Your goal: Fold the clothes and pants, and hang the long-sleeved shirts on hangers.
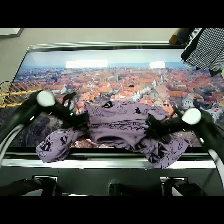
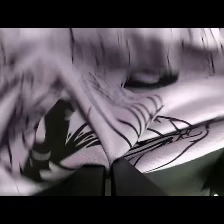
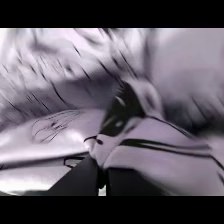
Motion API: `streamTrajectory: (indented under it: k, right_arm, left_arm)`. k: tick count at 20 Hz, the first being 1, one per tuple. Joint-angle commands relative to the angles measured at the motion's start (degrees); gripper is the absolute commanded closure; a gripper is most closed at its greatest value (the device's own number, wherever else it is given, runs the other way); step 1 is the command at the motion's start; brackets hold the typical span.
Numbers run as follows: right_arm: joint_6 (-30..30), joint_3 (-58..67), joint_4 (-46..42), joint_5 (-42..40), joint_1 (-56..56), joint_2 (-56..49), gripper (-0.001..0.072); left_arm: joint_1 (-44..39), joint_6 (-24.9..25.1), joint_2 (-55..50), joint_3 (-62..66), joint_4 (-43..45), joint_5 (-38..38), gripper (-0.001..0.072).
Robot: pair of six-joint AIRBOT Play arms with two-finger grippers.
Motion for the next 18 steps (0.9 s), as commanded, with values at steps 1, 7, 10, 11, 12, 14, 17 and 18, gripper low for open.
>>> streamTrajectory:
  k: [1, 7, 10, 11, 12, 14, 17, 18]
  right_arm:
    - [-11.5, 0.7, 12.4, -12.2, -1.5, -15.2, 0.0677]
    - [-19.6, 4.7, 5.2, -19.4, -1.7, -16.3, 0.0278]
    - [-19.5, 10.9, -9.2, -7.8, -1.5, -7.4, 0.0276]
    - [-19.3, 11.1, -10.1, -5.4, -1.4, -3.5, 0.0276]
    - [-17.7, 10.7, -11.2, -4.4, 0.1, 0.0, 0.0277]
    - [-12.3, 10.1, -16.3, -4.4, 8.0, 3.1, 0.0277]
    - [2.6, 10.1, -34.6, -2.4, 24.9, 1.0, 0.0274]
    - [8.0, 10.1, -40.0, -2.4, 29.2, -0.7, 0.0229]
  left_arm:
    - [1.8, 4.4, -17.6, 13.4, -1.7, -0.6, 0.0686]
    - [3.3, 5.7, -25.1, 21.7, -0.7, -1.6, 0.0288]
    - [5.7, 7.3, -18.5, 21.7, 7.7, -3.4, 0.0176]
    - [5.7, 7.4, -14.9, 20.4, 12.9, -2.7, 0.0174]
    - [5.6, 7.4, -11.3, 18.2, 16.7, -1.0, 0.0174]
    - [4.9, 7.1, -3.8, 10.0, 19.6, 6.0, 0.0174]
    - [3.1, 3.4, 5.6, -3.0, 19.6, 13.4, 0.0174]
    - [2.8, 2.1, 7.5, -5.9, 19.6, 13.8, 0.0174]
